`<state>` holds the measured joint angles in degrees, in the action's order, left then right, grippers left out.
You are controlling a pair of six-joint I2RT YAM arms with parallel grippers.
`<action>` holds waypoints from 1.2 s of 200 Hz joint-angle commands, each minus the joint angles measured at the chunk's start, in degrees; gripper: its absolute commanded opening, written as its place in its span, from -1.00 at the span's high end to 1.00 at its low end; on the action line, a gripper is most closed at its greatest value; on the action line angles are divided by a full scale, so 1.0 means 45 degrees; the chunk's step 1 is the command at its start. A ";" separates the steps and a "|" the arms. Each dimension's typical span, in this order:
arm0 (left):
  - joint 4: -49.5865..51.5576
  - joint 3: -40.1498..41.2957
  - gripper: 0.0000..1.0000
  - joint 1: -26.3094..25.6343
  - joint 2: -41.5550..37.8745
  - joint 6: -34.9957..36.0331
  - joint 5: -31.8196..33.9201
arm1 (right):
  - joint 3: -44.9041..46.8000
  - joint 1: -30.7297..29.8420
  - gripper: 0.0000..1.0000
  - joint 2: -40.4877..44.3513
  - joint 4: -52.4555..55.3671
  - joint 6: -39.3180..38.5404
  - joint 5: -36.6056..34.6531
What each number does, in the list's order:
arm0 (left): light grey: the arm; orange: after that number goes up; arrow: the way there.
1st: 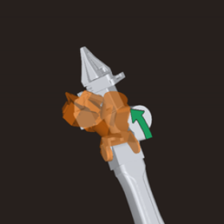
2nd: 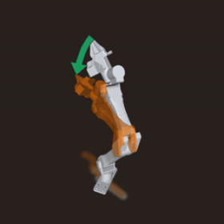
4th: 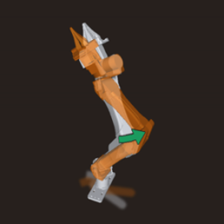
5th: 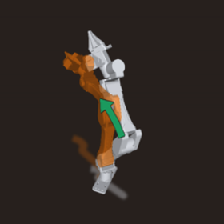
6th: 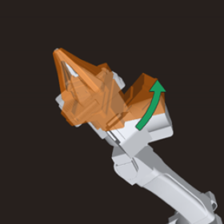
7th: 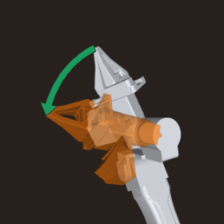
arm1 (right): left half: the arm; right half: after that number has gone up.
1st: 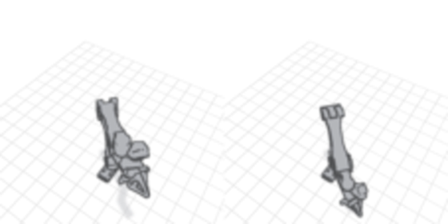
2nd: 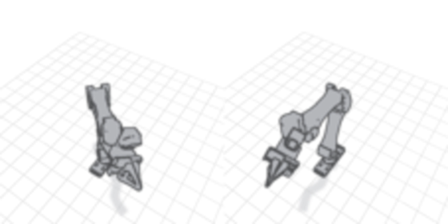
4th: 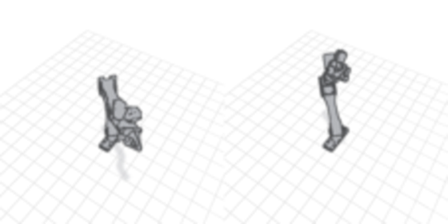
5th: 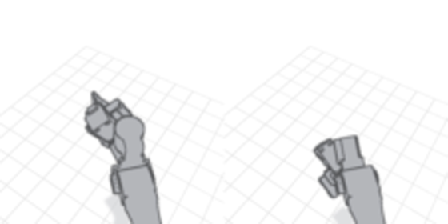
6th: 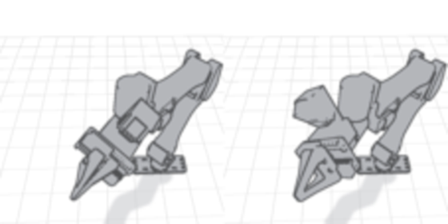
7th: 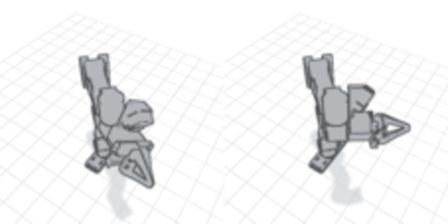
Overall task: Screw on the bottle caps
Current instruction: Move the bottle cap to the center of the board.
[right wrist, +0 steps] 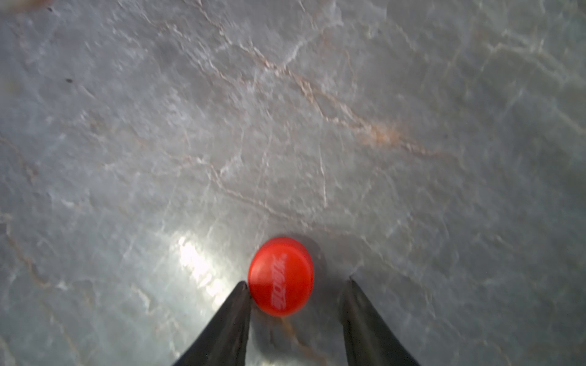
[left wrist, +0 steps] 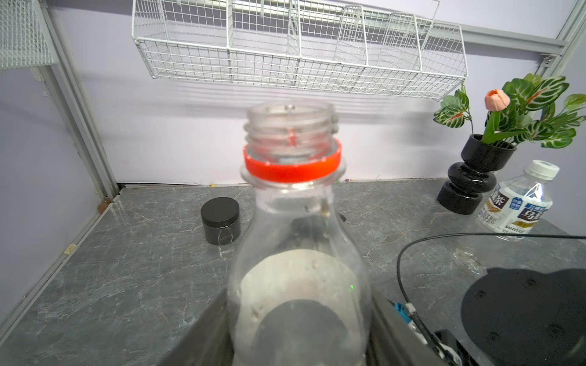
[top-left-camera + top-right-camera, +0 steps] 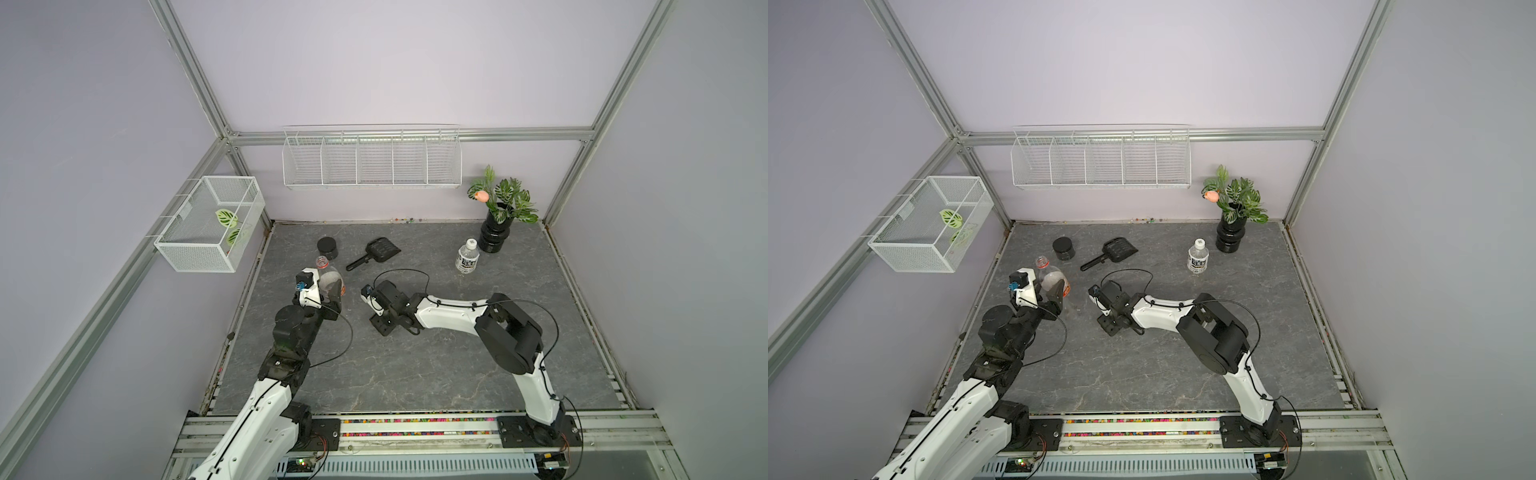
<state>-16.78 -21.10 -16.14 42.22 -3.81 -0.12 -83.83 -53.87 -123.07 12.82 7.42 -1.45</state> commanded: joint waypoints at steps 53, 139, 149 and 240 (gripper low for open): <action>-0.0250 -0.0284 -0.24 0.0071 0.0639 0.0017 -0.0085 | 0.0012 -0.0055 0.27 -0.0854 0.0726 -0.0601 0.0099; -0.1338 -0.0146 -0.22 -0.0121 0.1436 0.0958 -0.3180 | 0.3237 0.0680 0.39 0.1266 0.0472 0.1243 -0.1053; -0.1816 -0.0041 -0.22 -0.0256 0.1636 0.0954 -0.3732 | 0.4071 0.0788 0.39 0.1839 0.0484 0.1556 -0.1264; -0.6209 0.0285 -0.23 -0.4865 0.5438 0.2555 -0.5459 | 0.9341 0.1167 0.33 0.7132 0.3553 0.6183 -0.2172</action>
<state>-35.66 -20.86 -35.05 62.83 5.34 -22.81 -47.11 -49.21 -93.65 14.81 25.50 -9.67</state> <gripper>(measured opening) 0.614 0.333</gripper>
